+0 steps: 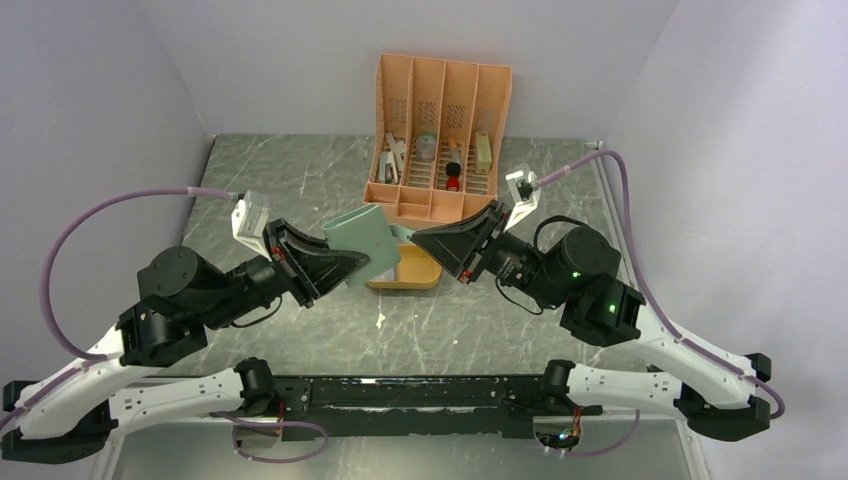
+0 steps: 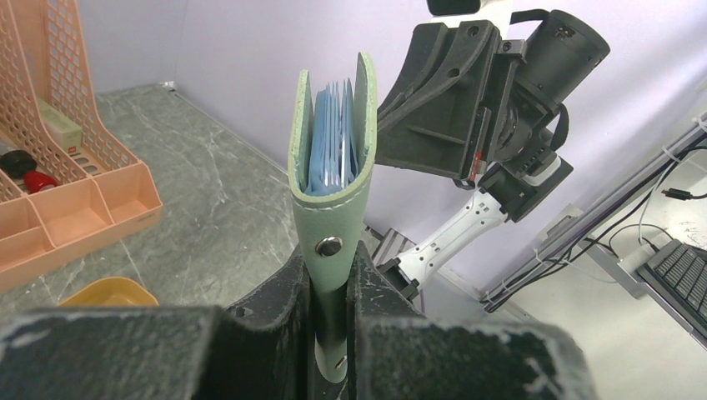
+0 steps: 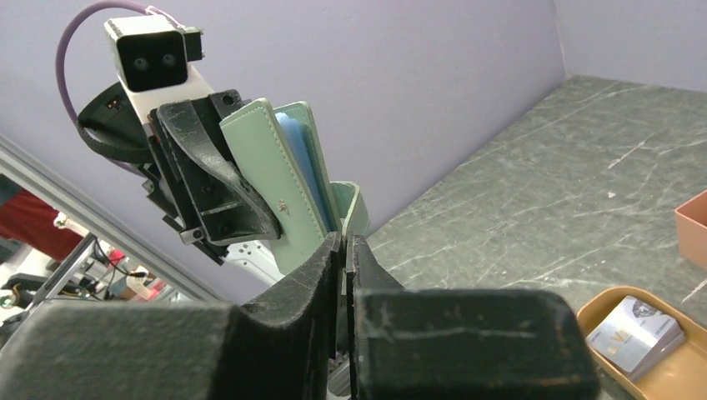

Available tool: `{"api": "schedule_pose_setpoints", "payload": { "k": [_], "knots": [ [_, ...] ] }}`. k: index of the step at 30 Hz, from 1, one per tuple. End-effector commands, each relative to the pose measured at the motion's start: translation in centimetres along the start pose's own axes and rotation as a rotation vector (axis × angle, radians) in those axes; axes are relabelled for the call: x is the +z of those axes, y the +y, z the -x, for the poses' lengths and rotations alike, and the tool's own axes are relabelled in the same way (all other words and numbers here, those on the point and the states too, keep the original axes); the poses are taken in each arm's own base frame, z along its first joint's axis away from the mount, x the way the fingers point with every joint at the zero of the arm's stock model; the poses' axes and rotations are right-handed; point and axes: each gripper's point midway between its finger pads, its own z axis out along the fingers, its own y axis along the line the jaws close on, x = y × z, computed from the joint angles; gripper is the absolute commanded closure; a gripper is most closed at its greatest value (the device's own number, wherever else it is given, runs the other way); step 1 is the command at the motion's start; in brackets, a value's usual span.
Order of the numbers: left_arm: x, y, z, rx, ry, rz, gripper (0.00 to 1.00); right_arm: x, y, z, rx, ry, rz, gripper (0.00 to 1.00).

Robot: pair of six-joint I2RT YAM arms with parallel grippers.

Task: Put the credit cards into the card holder
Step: Close the card holder at the center of the board.

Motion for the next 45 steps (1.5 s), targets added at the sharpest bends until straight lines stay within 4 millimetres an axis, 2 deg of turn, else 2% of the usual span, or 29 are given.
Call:
{"api": "schedule_pose_setpoints", "payload": {
  "k": [1,6,13,16,23,25,32,38,45],
  "knots": [
    [-0.6,-1.4,1.9,0.004,-0.049,-0.054,0.95,-0.1,0.6,1.1,-0.007,-0.015,0.009,0.93],
    [-0.8,-1.5,2.0,0.004,-0.051,-0.057,0.95,-0.2,0.4,1.0,-0.012,-0.016,0.001,1.00],
    [-0.9,-1.5,2.1,0.006,-0.052,-0.057,0.95,0.1,0.5,0.6,-0.023,0.013,0.001,1.00],
    [-0.9,-1.3,2.1,0.009,-0.051,-0.051,0.95,0.0,0.6,0.8,-0.019,0.009,0.005,0.82],
    [-1.0,-1.3,2.1,0.011,-0.053,-0.053,0.95,-0.2,0.7,1.1,-0.019,-0.001,0.004,0.77],
    [-1.0,-1.3,2.1,0.010,-0.053,-0.052,0.95,-0.2,0.7,1.1,-0.019,0.000,0.007,0.78],
    [-0.9,-1.3,2.0,0.010,-0.052,-0.051,0.95,-0.1,1.2,1.0,-0.012,0.005,0.033,1.00],
    [-0.7,-0.7,1.9,0.030,-0.037,-0.012,0.95,-0.3,2.1,1.9,-0.038,0.003,0.064,1.00],
    [1.0,0.2,1.7,0.073,0.032,0.059,0.95,-0.2,3.0,1.8,-0.113,0.077,0.097,1.00]
  ]
}}
